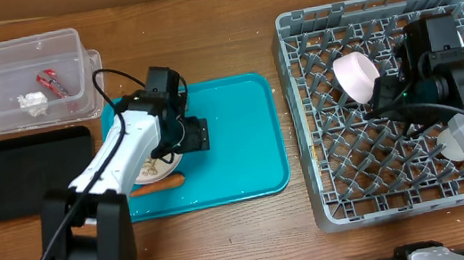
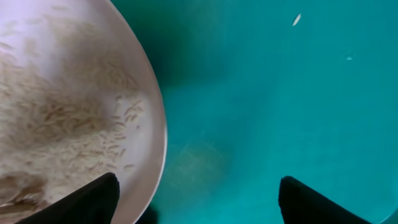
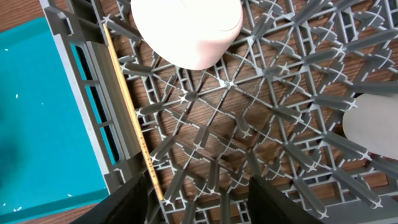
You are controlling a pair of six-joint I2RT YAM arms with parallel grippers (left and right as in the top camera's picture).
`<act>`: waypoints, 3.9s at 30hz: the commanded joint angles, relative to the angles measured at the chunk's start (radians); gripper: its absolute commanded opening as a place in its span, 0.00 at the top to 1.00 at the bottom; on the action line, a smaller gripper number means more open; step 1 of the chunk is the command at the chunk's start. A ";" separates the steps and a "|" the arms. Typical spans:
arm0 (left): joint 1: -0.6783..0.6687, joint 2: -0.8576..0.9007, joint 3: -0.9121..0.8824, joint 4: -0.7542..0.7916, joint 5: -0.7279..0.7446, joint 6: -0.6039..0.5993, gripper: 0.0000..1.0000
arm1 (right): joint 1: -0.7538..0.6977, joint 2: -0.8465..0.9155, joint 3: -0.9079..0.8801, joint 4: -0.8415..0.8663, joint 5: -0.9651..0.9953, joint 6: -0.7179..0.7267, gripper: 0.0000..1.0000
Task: Sort waste into correct bins and load items into the dishwasher
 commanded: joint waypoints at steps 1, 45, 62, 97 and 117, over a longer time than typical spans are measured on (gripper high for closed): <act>-0.011 0.043 -0.005 0.002 0.028 0.016 0.20 | -0.002 -0.002 0.012 0.004 -0.006 -0.004 0.46; -0.062 0.146 0.016 0.007 -0.273 0.046 0.96 | -0.002 -0.002 0.012 0.002 -0.006 -0.003 0.46; -0.062 0.145 0.240 -0.214 -0.304 0.045 0.96 | -0.002 -0.002 0.012 0.002 -0.006 -0.004 0.46; 0.198 0.060 0.493 -0.524 -0.256 0.077 0.96 | -0.002 -0.002 0.012 -0.009 -0.005 -0.007 0.46; 0.650 0.058 0.493 -0.463 0.205 0.292 0.96 | -0.002 -0.002 0.012 -0.018 -0.005 -0.007 0.46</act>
